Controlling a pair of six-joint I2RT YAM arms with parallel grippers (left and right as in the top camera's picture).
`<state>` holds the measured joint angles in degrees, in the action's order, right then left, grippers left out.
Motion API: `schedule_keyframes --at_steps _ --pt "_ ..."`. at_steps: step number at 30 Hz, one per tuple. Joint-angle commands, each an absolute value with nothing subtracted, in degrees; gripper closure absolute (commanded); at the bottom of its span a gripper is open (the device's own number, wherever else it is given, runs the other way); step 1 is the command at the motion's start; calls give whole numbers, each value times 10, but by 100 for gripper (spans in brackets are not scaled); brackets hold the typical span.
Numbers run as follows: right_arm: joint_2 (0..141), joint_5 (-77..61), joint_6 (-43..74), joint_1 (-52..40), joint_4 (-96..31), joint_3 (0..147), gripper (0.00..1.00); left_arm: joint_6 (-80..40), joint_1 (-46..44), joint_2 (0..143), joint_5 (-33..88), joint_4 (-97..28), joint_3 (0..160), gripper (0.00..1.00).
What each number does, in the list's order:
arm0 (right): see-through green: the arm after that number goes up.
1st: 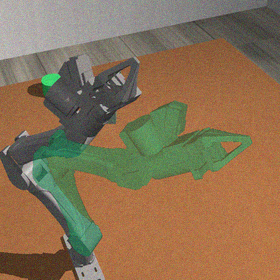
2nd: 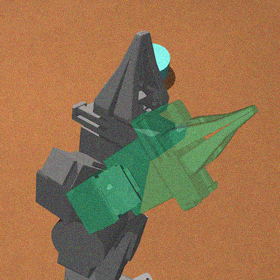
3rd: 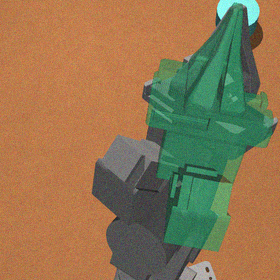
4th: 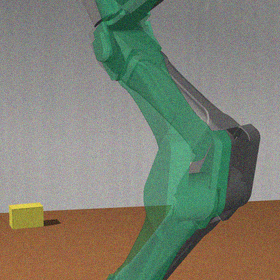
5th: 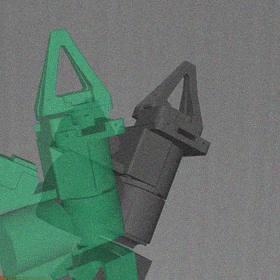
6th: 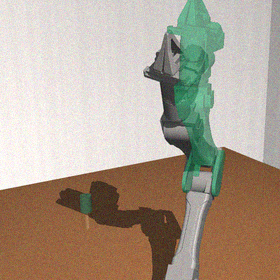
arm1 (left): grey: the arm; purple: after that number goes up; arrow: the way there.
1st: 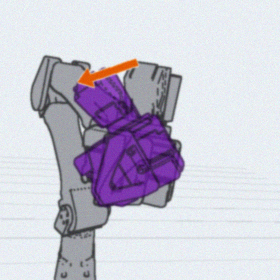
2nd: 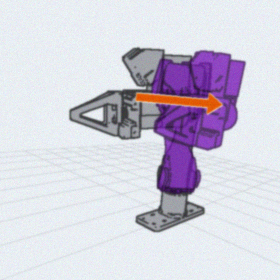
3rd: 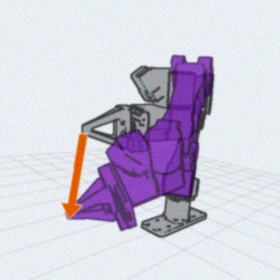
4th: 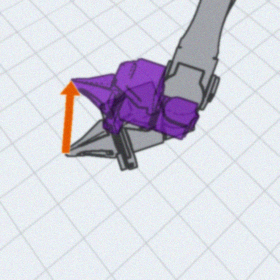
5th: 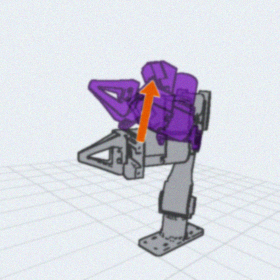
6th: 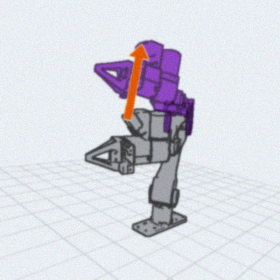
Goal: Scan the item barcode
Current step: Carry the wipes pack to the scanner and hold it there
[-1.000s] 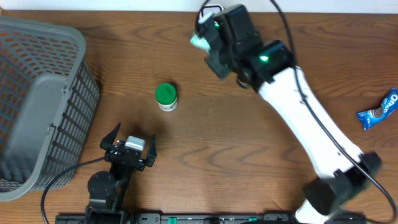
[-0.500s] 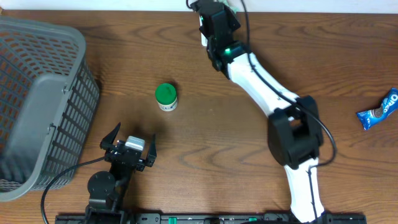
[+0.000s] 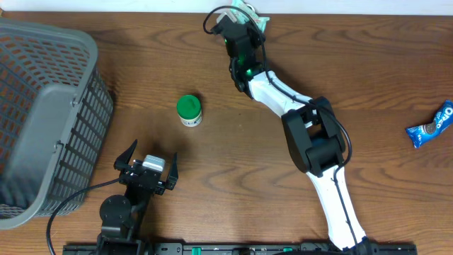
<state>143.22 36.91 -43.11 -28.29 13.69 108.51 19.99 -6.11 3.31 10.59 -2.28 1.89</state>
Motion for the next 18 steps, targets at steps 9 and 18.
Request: schedule_keyframes --at_steps 9,18 --pt "1443 381 -526 -255 153 1091 99 209 -61 32 111 -29 2 2" --pt "1443 367 -528 -254 154 1091 99 209 -61 32 111 -29 2 2"
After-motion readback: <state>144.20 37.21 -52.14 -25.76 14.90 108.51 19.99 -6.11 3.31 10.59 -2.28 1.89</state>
